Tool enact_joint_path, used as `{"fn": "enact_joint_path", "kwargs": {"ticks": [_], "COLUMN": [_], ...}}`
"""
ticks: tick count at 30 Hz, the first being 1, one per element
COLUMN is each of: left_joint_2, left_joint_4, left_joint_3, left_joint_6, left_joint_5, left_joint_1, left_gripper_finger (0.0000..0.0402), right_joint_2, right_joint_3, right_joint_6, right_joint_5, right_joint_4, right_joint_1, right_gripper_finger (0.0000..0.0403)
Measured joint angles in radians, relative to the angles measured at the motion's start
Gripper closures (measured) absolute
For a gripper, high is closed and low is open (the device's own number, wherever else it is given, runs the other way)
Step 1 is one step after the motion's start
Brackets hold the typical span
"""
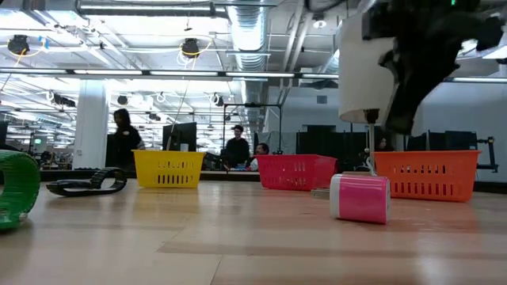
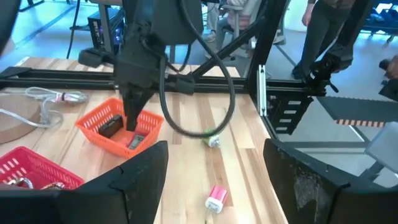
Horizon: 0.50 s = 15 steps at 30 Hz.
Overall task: Pick & Place Office items
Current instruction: Put the black digital clock into the orange basket
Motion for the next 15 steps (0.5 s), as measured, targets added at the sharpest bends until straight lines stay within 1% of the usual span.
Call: {"fn": "enact_joint_path", "kwargs": {"ticks": [5, 7, 11, 15], "left_joint_2": [0.001, 0.001, 0.002, 0.002], "left_joint_4": [-0.018, -0.017, -0.018, -0.019], "left_joint_3": [0.0, 0.0, 0.0, 0.0], "left_joint_6": [0.002, 0.002, 0.002, 0.002], "left_joint_5": [0.0, -0.001, -0.001, -0.001], "left_joint_1": [0.012, 0.012, 0.012, 0.012], "left_gripper_finger": [0.0141, 0.0141, 0.0141, 0.0141], "right_joint_2": [0.075, 0.109, 0.183, 0.239], "right_joint_3": [-0.03, -0.031, -0.032, -0.03], "right_joint_6": [0.039, 0.023, -0.006, -0.011], "right_joint_5": [-0.054, -0.073, -0.146, -0.163], "right_joint_4": [-0.012, -0.024, -0.039, -0.063], "right_joint_1": [-0.033, -0.046, -0.079, -0.106], "right_gripper_finger": [0.0348, 0.0348, 0.0345, 0.0333]}}
